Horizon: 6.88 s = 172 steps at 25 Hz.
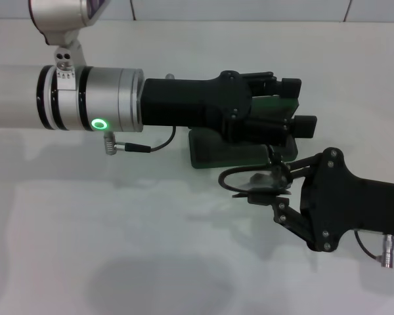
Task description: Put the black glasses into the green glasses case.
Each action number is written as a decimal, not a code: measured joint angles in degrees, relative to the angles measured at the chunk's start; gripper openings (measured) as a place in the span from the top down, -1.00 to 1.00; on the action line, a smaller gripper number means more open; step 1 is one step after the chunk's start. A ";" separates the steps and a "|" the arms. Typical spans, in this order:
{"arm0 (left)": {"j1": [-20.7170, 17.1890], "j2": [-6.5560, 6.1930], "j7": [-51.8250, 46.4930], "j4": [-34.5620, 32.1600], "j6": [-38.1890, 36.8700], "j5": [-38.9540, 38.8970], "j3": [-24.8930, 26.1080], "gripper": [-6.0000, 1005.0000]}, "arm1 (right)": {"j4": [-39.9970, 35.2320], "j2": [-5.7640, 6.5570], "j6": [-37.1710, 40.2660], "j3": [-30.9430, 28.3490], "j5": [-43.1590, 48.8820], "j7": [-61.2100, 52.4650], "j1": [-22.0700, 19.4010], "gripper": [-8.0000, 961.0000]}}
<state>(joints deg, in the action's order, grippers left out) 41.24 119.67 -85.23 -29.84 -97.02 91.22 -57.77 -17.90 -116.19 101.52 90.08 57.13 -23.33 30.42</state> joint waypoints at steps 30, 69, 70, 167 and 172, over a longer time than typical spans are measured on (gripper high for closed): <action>-7.54 -1.04 5.60 -0.21 7.55 -4.83 15.41 -0.77 | -29.11 -0.01 -55.94 16.32 -7.62 4.29 -12.43 0.48; -5.69 -1.19 5.01 -0.05 17.70 -0.57 14.87 -0.77 | -34.44 2.92 -53.32 20.26 -3.08 -17.26 -10.82 0.23; -5.12 -1.19 4.14 -0.15 19.96 1.01 14.86 -0.77 | -33.61 3.65 -48.82 18.57 -1.53 -20.19 -10.53 0.23; -18.70 -3.91 27.59 -5.56 -4.38 -3.93 -6.83 -0.77 | -10.23 0.38 -6.62 -12.74 16.69 -17.62 -3.70 -0.80; -18.61 -3.90 27.68 -5.04 -4.41 -3.94 -6.74 -0.77 | -10.22 0.45 -6.91 -12.69 16.82 -17.59 -3.65 -0.80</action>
<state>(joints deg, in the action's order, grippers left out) 22.62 115.77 -57.55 -34.88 -101.43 87.28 -64.51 -28.12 -115.74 94.61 77.39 73.95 -40.92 26.76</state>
